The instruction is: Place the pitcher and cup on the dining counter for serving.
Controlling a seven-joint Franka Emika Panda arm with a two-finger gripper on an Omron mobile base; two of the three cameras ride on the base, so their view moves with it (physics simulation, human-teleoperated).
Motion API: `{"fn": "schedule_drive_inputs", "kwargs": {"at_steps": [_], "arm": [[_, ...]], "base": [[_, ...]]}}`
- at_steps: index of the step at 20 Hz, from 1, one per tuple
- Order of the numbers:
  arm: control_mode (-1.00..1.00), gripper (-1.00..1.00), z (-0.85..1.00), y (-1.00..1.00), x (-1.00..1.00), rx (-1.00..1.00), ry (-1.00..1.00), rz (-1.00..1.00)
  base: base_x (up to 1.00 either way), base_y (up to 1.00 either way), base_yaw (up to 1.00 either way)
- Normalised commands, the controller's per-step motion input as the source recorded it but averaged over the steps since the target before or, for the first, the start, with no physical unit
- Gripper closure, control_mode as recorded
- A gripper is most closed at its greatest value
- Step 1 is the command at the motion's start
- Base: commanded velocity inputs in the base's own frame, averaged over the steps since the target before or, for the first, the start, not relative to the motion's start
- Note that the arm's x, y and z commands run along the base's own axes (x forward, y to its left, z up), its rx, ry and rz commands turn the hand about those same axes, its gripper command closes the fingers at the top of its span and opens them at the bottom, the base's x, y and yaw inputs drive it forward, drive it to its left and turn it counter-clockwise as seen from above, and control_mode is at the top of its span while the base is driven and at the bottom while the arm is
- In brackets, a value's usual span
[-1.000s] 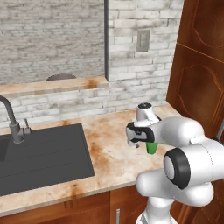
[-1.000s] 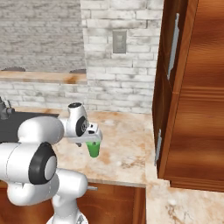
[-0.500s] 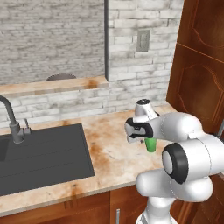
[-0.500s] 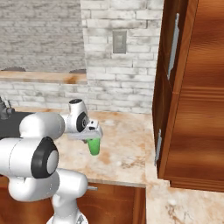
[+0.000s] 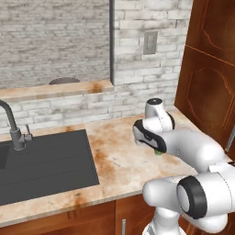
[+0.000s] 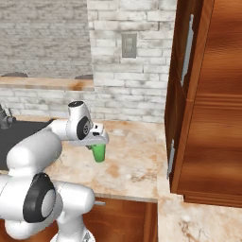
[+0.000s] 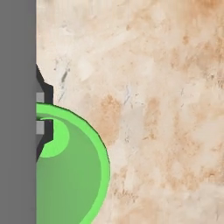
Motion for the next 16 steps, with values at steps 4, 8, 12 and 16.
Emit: {"fn": "schedule_drive_inputs", "kwargs": {"at_steps": [4,8,12,16], "arm": [[-1.0,1.0,0.75,0.0,-0.54,0.0,-0.27,0.0],[-1.0,1.0,0.73,0.0,-0.54,0.01,-0.25,0.0],[-1.0,1.0,0.74,0.0,-0.61,0.0,-0.24,0.0],[-1.0,1.0,0.57,0.0,-0.63,0.01,-0.2,0.04]], "base": [[0.0,0.0,0.0],[0.0,0.0,0.0],[0.0,0.0,0.0],[0.0,0.0,0.0]]}}
